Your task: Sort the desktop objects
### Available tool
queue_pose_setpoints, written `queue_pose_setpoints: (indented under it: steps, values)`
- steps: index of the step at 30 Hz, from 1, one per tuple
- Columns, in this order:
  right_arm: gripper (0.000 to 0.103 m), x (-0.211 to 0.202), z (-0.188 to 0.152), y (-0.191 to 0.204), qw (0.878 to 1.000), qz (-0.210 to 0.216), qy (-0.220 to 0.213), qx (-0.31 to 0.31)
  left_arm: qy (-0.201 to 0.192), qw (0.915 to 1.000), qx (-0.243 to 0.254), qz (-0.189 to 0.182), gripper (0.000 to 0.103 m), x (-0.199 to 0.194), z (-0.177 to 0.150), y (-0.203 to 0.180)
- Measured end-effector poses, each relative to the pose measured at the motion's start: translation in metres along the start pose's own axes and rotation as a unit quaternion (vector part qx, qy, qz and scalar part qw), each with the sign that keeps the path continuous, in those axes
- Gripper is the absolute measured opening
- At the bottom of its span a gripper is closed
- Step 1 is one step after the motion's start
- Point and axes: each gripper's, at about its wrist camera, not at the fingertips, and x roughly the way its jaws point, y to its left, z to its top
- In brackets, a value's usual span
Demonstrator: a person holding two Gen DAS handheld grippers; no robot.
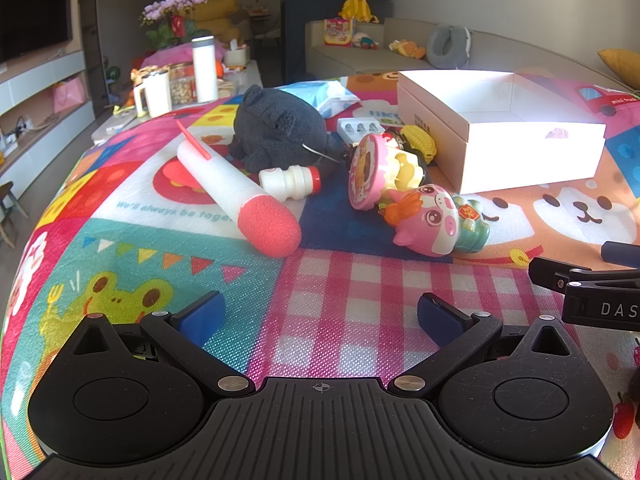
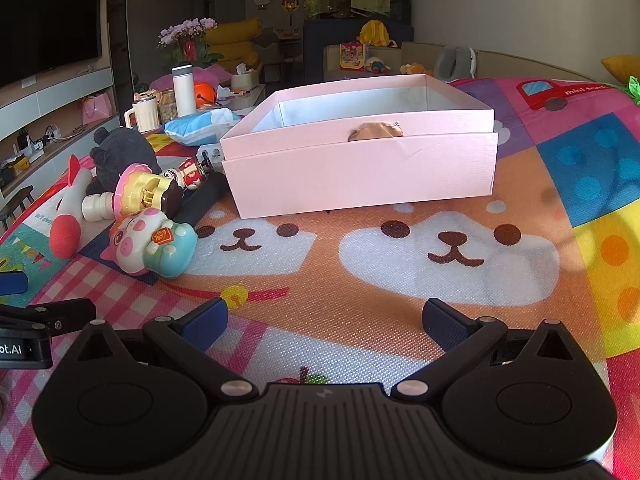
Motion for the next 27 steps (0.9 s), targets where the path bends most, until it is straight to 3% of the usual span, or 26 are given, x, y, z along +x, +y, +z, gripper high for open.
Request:
queue_pose_setpoints:
  steps: [27]
  values:
    - [0.103, 0.0022, 0.0063, -0.0001, 1.000, 0.001, 0.023, -0.009, 0.002, 1.0000, 0.001, 0.001, 0.103, 0.0001, -0.0006, -0.0008]
